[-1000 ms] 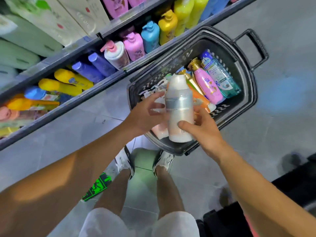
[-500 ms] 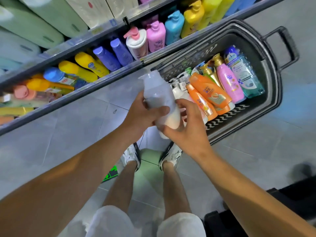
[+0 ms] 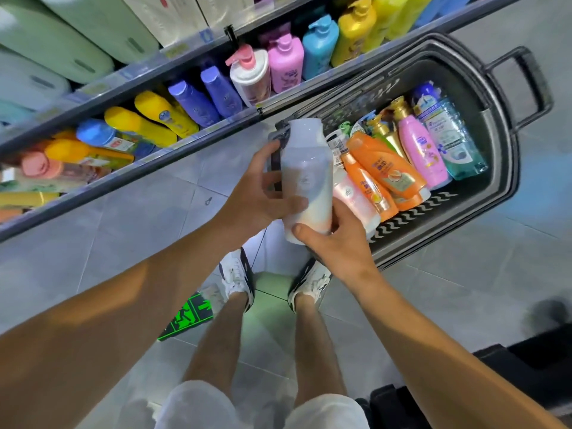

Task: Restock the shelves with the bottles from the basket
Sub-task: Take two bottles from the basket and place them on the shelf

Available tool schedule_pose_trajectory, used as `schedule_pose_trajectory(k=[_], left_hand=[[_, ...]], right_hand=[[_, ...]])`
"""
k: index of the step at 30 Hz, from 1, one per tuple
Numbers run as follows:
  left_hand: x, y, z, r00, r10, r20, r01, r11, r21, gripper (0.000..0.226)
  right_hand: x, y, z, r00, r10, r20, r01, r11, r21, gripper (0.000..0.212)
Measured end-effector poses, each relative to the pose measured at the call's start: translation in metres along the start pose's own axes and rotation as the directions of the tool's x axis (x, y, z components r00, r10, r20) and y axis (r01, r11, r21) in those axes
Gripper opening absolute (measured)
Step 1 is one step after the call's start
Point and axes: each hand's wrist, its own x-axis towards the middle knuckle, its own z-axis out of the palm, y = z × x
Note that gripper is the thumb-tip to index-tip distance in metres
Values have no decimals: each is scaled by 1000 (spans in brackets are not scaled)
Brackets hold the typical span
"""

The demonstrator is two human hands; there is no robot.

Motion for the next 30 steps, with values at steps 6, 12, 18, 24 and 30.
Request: schedule_pose_trajectory(k=[6,12,18,24,30], left_hand=[[10,-11,27,993,23,-115,4,973,230,101],[21,-29,21,978,-23,-207,73,969,236,98],[27,-47,-7,961,-86,-262,137,973,186,99],[28,-64,-12,959,-109,-261,162,968,194,86],[11,-55,-22,959,-90,-268,139,976,169,90]], right_hand=[[4,14,-10,998,-48,35,48,999,-17,59],[19,28,-42,980,-97,173,133,968,-214,64],[68,35,-68,986,-166,9,139,795,-591,72],[103,47,-47,995,-26,94,87,668,-739,95],[89,33,-51,998,-65,15,63,842,-536,91]])
